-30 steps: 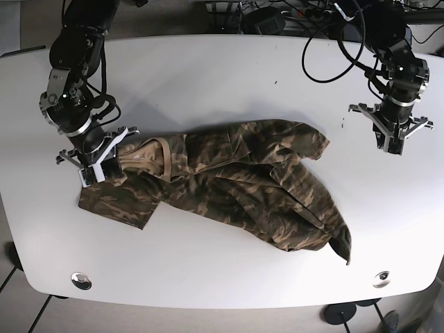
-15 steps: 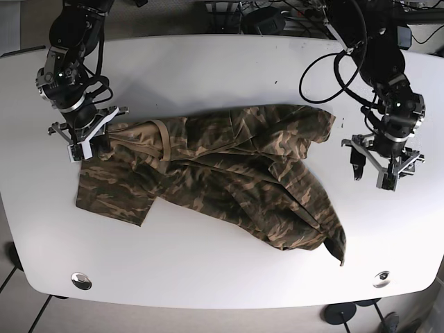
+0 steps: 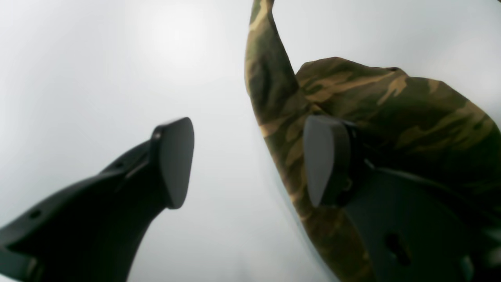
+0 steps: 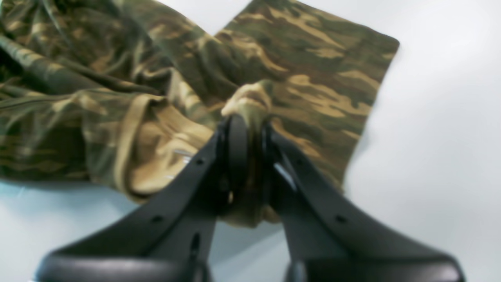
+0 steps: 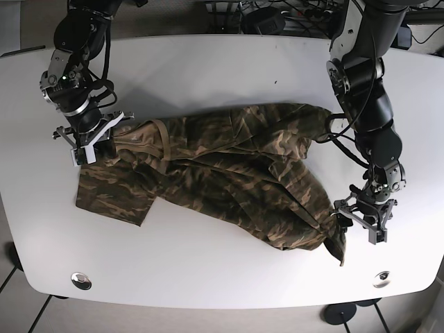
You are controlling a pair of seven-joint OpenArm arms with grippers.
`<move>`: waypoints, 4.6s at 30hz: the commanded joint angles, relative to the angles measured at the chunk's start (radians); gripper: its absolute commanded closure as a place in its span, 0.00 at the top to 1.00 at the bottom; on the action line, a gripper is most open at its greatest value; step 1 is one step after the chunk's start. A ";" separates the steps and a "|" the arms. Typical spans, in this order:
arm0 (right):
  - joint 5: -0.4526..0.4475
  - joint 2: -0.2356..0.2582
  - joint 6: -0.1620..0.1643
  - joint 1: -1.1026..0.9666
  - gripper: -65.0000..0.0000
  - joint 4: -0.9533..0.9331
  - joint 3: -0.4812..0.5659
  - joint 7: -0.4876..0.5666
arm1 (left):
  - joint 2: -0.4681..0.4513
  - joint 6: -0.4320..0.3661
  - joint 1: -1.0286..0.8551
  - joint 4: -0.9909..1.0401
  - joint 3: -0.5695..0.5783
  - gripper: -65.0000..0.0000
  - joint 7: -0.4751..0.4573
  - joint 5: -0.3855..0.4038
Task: Fold the T-shirt properly
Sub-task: 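Lay the camouflage shirt down and spread it with both grippers, then pull the shirt edges apart with both grippers to flatten it, then grasp the shirt hem corners with both grippers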
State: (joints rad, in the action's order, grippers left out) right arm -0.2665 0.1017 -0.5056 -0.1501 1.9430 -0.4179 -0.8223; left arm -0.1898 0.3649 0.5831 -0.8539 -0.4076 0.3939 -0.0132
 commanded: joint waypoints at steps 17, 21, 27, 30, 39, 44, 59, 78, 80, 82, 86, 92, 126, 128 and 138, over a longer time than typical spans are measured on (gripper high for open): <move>-0.010 0.017 -0.003 0.039 0.03 0.025 -0.032 0.024 | 0.049 -0.036 0.154 0.414 0.003 0.00 -0.218 0.012; -0.010 0.014 -0.003 0.085 0.03 0.019 -0.091 0.024 | 0.048 -0.030 0.077 0.221 -0.004 0.00 -0.191 0.017; -0.010 0.039 -0.044 0.097 0.03 0.022 -0.106 0.014 | 0.072 0.036 -0.140 -0.334 -0.009 0.00 0.044 0.022; -0.010 0.034 -0.080 0.056 0.03 0.020 -0.151 0.014 | 0.075 0.055 -0.288 -0.597 -0.072 0.00 0.178 0.111; -0.010 0.033 -0.121 -0.098 0.03 0.019 -0.177 0.019 | 0.074 0.055 -0.716 -0.950 -0.227 0.00 0.262 0.351; -0.010 0.033 -0.123 -0.124 0.03 0.019 -0.174 0.019 | 0.072 0.058 -0.866 -0.976 -0.383 0.00 0.257 0.428; -0.010 0.002 -0.192 -0.162 0.03 0.019 -0.177 0.014 | 0.075 0.055 -0.954 -1.059 -0.403 0.28 0.265 0.513; -0.009 -0.038 -0.192 -0.147 0.03 0.020 -0.174 0.014 | -0.052 0.050 -0.435 -0.739 0.057 0.66 0.262 0.364; -0.007 -0.038 -0.192 -0.141 0.03 0.019 -0.174 0.014 | -0.052 0.050 -0.328 -0.586 0.100 0.66 0.256 0.327; -0.009 -0.038 -0.192 -0.141 0.03 0.019 -0.175 0.014 | -0.052 0.050 -0.200 -0.379 0.112 0.66 0.244 0.282; -0.009 -0.038 -0.192 -0.139 0.03 0.020 -0.177 0.016 | -0.052 0.053 -0.053 -0.032 0.115 0.66 0.106 0.220; -0.009 -0.040 -0.192 -0.139 0.03 0.020 -0.177 0.021 | -0.053 0.058 -0.054 0.106 0.177 0.66 0.092 0.206; -0.010 -0.040 -0.192 -0.127 0.03 0.022 -0.178 0.021 | -0.058 0.168 -0.249 -0.640 0.098 0.00 0.265 0.203; -0.010 -0.040 -0.192 -0.122 0.03 0.017 -0.178 0.021 | -0.079 0.170 -0.246 -0.615 0.031 0.00 0.265 0.204; -0.010 -0.040 -0.192 0.220 0.04 -0.069 -0.100 -0.045 | -0.159 0.167 -0.243 -0.589 -0.026 0.00 0.257 0.204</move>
State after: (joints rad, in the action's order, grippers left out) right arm -0.2649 0.0456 -0.7013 0.0570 1.8565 -0.5087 -0.8997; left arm -0.3309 0.5358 0.3134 -1.4273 -0.4335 0.6811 0.1795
